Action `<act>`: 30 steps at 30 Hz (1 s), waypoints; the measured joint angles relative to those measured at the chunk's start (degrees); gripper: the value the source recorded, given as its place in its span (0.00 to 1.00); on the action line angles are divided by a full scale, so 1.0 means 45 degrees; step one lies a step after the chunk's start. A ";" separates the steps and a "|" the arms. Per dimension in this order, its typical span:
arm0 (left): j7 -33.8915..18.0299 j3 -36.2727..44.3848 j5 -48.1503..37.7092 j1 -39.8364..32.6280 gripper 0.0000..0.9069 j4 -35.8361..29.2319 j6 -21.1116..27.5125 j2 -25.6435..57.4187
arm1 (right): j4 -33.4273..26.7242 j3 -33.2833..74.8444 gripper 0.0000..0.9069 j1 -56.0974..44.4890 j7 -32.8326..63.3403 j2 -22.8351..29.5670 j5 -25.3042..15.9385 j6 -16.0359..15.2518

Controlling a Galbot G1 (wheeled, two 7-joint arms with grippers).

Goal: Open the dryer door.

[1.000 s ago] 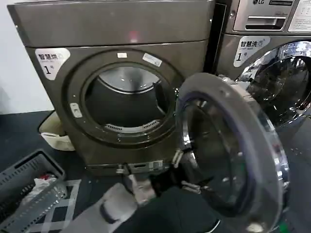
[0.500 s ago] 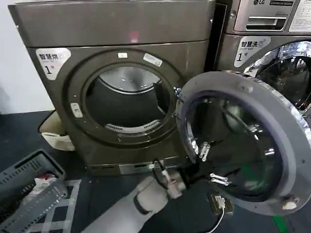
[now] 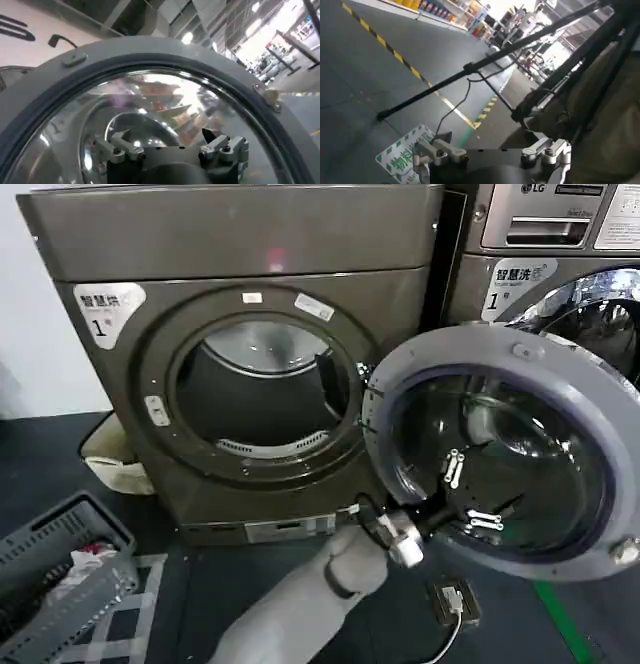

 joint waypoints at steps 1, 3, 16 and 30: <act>-0.0088 -0.0005 0.0205 -0.0065 1.00 0.0180 -0.0116 -0.0196 | 0.0061 0.0015 1.00 -0.0022 0.0000 0.0129 0.0039 0.0065; -0.0263 -0.0040 0.0587 -0.0240 1.00 0.0577 -0.0263 -0.0578 | 0.0127 0.0057 1.00 -0.0052 0.0002 0.0303 0.0132 0.0119; -0.1487 -0.0472 0.2389 -0.0963 1.00 0.2977 0.0327 -0.2214 | 0.0328 0.0159 1.00 -0.0096 0.0047 0.0898 0.0265 0.0109; -0.1871 -0.0704 0.2534 -0.0968 1.00 0.3402 0.1311 -0.2213 | 0.0368 0.0078 1.00 -0.0055 0.0085 0.0899 0.0325 0.0101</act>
